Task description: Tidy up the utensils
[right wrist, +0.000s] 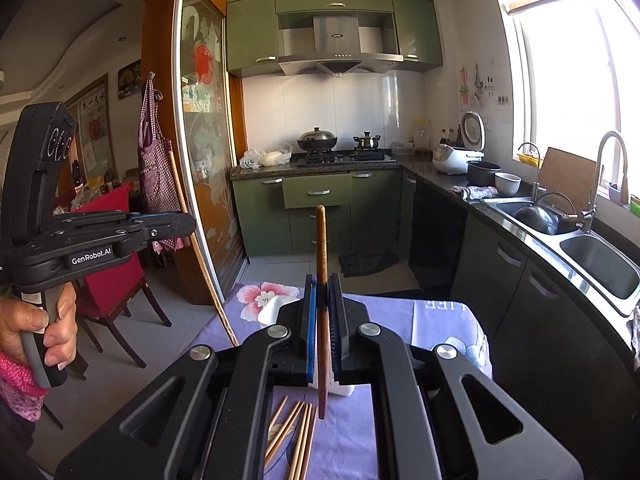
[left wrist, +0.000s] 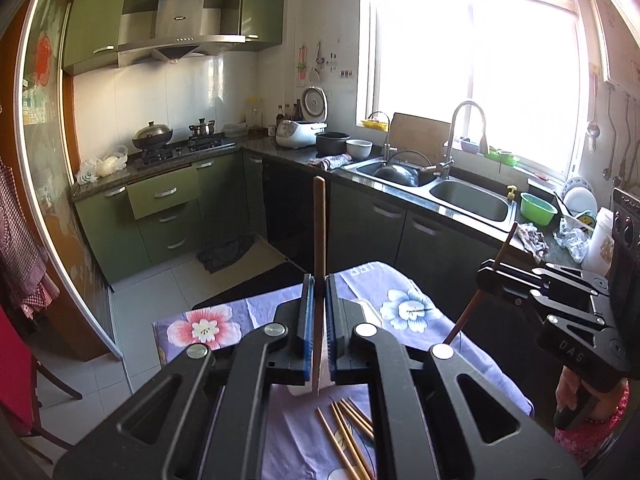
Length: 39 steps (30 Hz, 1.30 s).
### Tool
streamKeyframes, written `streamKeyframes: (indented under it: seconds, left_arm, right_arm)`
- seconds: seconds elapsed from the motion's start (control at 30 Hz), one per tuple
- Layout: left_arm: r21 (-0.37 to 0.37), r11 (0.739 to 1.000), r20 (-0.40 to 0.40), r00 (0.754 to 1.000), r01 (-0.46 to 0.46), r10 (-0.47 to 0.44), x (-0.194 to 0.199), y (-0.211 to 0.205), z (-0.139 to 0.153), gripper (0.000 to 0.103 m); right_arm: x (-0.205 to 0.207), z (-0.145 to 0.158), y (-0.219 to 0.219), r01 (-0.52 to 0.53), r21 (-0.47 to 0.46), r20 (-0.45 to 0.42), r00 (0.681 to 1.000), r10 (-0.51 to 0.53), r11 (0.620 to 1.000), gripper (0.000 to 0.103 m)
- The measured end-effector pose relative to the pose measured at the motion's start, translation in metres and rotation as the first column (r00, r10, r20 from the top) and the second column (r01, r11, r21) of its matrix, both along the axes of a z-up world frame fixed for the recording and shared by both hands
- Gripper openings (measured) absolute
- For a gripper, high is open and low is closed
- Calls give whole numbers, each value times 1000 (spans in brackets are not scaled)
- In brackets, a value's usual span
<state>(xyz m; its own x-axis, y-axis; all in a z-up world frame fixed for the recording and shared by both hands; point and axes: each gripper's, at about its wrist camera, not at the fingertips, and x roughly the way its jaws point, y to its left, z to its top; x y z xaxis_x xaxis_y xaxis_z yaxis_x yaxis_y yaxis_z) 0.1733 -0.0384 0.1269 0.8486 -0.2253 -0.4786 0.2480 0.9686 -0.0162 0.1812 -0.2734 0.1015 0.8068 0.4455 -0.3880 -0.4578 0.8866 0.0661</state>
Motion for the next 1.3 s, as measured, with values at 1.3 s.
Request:
streamKeyframes:
  seconds: [1.3]
  left_arm:
    - [29, 999, -178, 983, -43, 48, 34, -5, -81, 27]
  right_arm:
    - [69, -59, 7, 33, 17, -88, 996, -31, 999, 17]
